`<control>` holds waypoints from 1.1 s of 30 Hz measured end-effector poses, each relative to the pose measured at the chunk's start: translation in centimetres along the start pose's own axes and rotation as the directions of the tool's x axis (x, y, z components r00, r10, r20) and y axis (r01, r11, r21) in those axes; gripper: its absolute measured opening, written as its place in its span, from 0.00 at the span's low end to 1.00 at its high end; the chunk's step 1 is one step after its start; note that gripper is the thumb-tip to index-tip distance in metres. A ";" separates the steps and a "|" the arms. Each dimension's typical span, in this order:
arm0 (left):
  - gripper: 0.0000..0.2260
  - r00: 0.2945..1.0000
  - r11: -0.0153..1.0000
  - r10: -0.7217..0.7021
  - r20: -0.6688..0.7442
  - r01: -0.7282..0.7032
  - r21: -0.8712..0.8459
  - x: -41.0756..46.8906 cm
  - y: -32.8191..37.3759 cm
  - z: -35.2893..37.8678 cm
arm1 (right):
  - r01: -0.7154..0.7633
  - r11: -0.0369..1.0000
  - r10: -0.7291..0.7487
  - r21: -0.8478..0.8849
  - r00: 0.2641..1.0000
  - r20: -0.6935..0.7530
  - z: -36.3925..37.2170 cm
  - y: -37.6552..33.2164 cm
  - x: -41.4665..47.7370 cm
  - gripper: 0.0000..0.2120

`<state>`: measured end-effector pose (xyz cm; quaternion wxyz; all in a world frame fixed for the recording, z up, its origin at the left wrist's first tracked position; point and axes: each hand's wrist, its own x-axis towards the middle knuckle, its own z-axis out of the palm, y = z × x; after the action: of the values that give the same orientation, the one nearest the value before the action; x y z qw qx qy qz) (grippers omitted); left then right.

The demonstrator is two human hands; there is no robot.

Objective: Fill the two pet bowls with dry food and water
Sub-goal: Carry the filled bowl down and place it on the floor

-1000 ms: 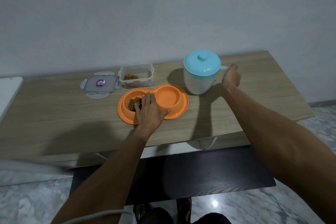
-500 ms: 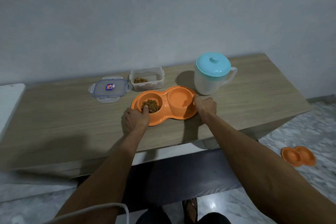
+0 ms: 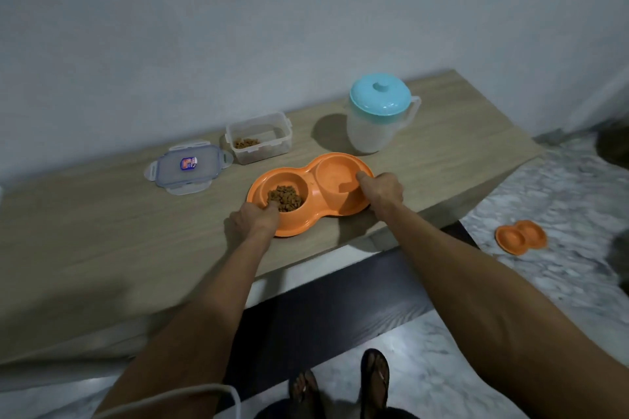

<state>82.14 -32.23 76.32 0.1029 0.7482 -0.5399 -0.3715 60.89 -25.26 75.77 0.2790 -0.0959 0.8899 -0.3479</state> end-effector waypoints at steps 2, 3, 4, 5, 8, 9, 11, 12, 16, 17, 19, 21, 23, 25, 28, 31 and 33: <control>0.22 1.000 1.000 0.011 0.013 -0.011 -0.002 -1.5 0.0 0.4 | 0.003 1.000 -0.002 0.022 0.999 -0.032 -1.3 1.1 -0.4 0.28; 0.23 1.000 1.000 0.019 0.010 -0.020 0.008 -2.3 0.2 0.6 | -0.004 0.999 0.006 0.037 0.999 -0.043 -2.2 1.7 -0.5 0.27; 0.24 1.000 1.000 0.028 0.010 -0.028 0.005 -3.1 0.5 0.9 | 0.001 0.999 0.002 0.051 0.999 -0.054 -3.1 2.4 -0.4 0.27; 0.24 0.999 0.999 0.038 0.016 -0.038 -0.018 -3.9 0.9 1.3 | -0.001 0.998 0.005 0.066 0.999 -0.051 -4.1 2.9 -0.6 0.26; 0.22 0.994 0.988 0.091 0.058 -0.082 -0.134 -6.6 3.0 2.9 | 0.002 0.989 0.007 0.149 0.998 -0.057 -7.8 4.8 -0.1 0.26; 0.21 0.992 0.985 0.113 0.063 -0.103 -0.138 -7.7 3.8 3.6 | -0.008 0.985 0.020 0.175 0.998 -0.068 -9.3 5.4 0.2 0.27; 0.21 0.984 0.980 0.164 0.073 -0.153 -0.131 -10.2 5.7 5.1 | -0.007 0.977 0.030 0.211 0.994 -0.105 -12.5 6.9 0.8 0.27; 0.21 0.979 0.977 0.185 0.083 -0.174 -0.126 -11.4 6.5 6.0 | 0.000 0.973 0.030 0.232 0.991 -0.128 -14.1 7.5 1.1 0.26; 0.22 0.955 0.960 0.265 0.131 -0.250 -0.126 -16.5 10.1 10.4 | -0.005 0.951 0.063 0.309 0.982 -0.179 -21.7 10.9 3.1 0.24; 0.22 0.948 0.955 0.286 0.137 -0.269 -0.129 -18.0 11.1 11.9 | -0.007 0.947 0.070 0.321 0.980 -0.185 -24.0 11.9 3.7 0.24; 0.23 0.938 0.945 0.317 0.140 -0.300 -0.128 -20.7 13.0 14.3 | -0.003 0.941 0.074 0.340 0.978 -0.197 -27.6 13.5 5.0 0.25; 0.24 0.927 0.935 0.347 0.142 -0.329 -0.134 -23.6 15.0 17.0 | 0.010 0.935 0.070 0.355 0.974 -0.214 -31.7 15.2 6.2 0.25; 0.24 0.916 0.924 0.372 0.151 -0.351 -0.150 -26.5 17.0 19.8 | 0.028 0.927 0.064 0.375 0.971 -0.229 -35.9 16.8 7.4 0.25; 0.24 0.907 0.916 0.392 0.155 -0.368 -0.161 -29.2 18.9 22.6 | 0.035 0.920 0.068 0.390 0.967 -0.246 -39.9 18.3 8.7 0.24; 0.24 0.892 0.902 0.423 0.162 -0.398 -0.166 -33.2 21.7 26.2 | 0.040 0.914 0.079 0.403 0.958 -0.276 -45.1 20.2 10.6 0.25; 0.23 0.878 0.892 0.444 0.179 -0.413 -0.185 -36.1 24.5 29.8 | 0.044 0.912 0.089 0.409 0.949 -0.302 -49.7 21.7 12.8 0.23; 0.23 0.866 0.883 0.461 0.194 -0.428 -0.192 -37.6 26.4 32.3 | 0.041 0.907 0.102 0.419 0.943 -0.315 -52.3 22.7 14.6 0.21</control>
<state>35.95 -1.40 84.98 0.1745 0.5450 -0.6784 -0.4608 19.93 15.77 85.75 0.1454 0.0400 0.8297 -0.5375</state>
